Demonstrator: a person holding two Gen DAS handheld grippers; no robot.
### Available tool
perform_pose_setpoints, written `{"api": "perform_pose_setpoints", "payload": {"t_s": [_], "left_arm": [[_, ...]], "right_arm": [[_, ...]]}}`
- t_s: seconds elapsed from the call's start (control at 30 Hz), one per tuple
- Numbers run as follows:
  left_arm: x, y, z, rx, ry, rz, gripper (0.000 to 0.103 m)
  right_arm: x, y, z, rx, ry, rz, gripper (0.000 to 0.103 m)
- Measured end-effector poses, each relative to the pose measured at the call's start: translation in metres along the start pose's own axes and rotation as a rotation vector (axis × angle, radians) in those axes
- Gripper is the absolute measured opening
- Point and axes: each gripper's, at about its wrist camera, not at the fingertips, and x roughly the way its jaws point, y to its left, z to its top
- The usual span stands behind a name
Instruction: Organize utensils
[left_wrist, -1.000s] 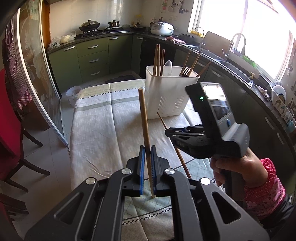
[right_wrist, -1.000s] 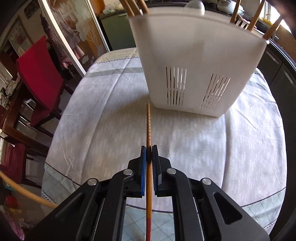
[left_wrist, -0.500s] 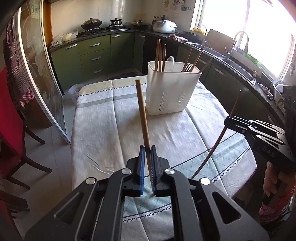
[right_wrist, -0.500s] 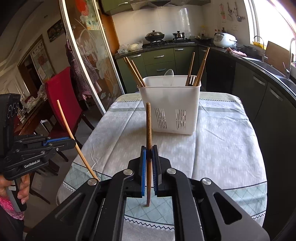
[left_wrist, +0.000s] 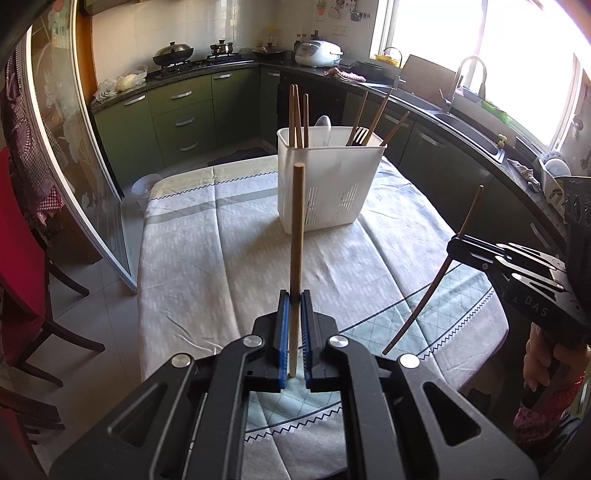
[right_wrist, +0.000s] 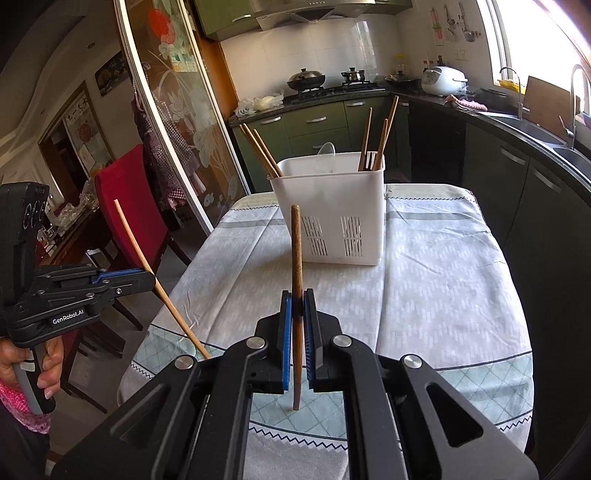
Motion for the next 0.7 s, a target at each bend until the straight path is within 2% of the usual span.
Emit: {"api": "perform_pose_setpoints", "payload": {"t_s": [0.33, 0.57, 0.7], "left_arm": [[-0.01, -0.011, 0.019, 0.025, -0.037, -0.011, 0.006], [-0.034, -0.03, 0.059, 0.066, -0.116, -0.026, 0.006], [-0.05, -0.042, 0.093, 0.083, -0.179, -0.022, 0.006]], "right_arm": [[-0.007, -0.004, 0.001, 0.008, -0.016, 0.025, 0.007], [-0.01, -0.017, -0.003, 0.031, -0.015, 0.045, 0.007], [-0.012, -0.029, -0.006, 0.059, -0.016, 0.054, 0.007]]}}
